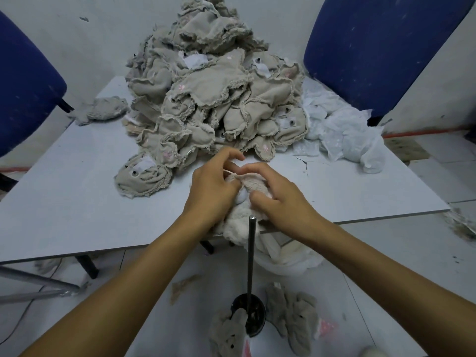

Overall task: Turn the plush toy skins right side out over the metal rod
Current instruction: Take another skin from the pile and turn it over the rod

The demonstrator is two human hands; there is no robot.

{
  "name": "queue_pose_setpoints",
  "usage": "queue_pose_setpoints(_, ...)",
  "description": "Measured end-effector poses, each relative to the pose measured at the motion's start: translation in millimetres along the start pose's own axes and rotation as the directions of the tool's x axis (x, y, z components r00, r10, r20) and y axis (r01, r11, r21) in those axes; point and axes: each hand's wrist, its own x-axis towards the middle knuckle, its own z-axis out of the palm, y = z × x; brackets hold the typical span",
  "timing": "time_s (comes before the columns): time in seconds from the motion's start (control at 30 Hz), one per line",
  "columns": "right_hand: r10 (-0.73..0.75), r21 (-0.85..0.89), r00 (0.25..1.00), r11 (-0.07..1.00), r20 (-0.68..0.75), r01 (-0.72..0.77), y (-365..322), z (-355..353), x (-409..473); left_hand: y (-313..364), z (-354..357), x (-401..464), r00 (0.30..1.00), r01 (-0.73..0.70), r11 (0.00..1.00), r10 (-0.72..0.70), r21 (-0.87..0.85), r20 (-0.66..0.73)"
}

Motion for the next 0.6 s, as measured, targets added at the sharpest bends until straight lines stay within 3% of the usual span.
queue_pose_setpoints(0.1,0.028,0.188,0.999,0.982,-0.038,-0.020,-3,1,-1,0,1,-2,1.000,0.011,1.000,-0.011,0.024,-0.001)
queue_pose_setpoints(0.17,0.070,0.267,0.996,0.962,-0.056,-0.053,-3,-1,0,1,-3,1,0.976,0.128,0.984,-0.103,-0.123,0.192)
queue_pose_setpoints(0.23,0.099,0.287,0.993,0.955,-0.066,-0.076,-3,-2,1,0,-10,4,0.901,0.196,0.943,-0.064,-0.269,0.430)
queue_pose_setpoints(0.3,0.094,0.312,0.994,0.948,-0.063,-0.070,-3,-3,0,1,-15,6,0.850,0.178,0.951,-0.019,-0.252,0.526)
queue_pose_setpoints(0.43,0.022,0.348,1.000,0.937,-0.017,-0.015,-6,0,-4,5,-13,3,0.941,0.089,0.982,-0.028,-0.168,0.337)
queue_pose_setpoints(0.53,-0.020,0.337,1.000,0.941,-0.023,0.026,-7,4,-7,9,-7,2,0.975,-0.089,0.994,0.075,0.059,0.207)
queue_pose_setpoints(0.6,-0.033,0.346,0.999,0.937,-0.043,0.046,-5,4,-7,9,-2,1,0.987,-0.121,0.983,0.105,0.140,0.119)
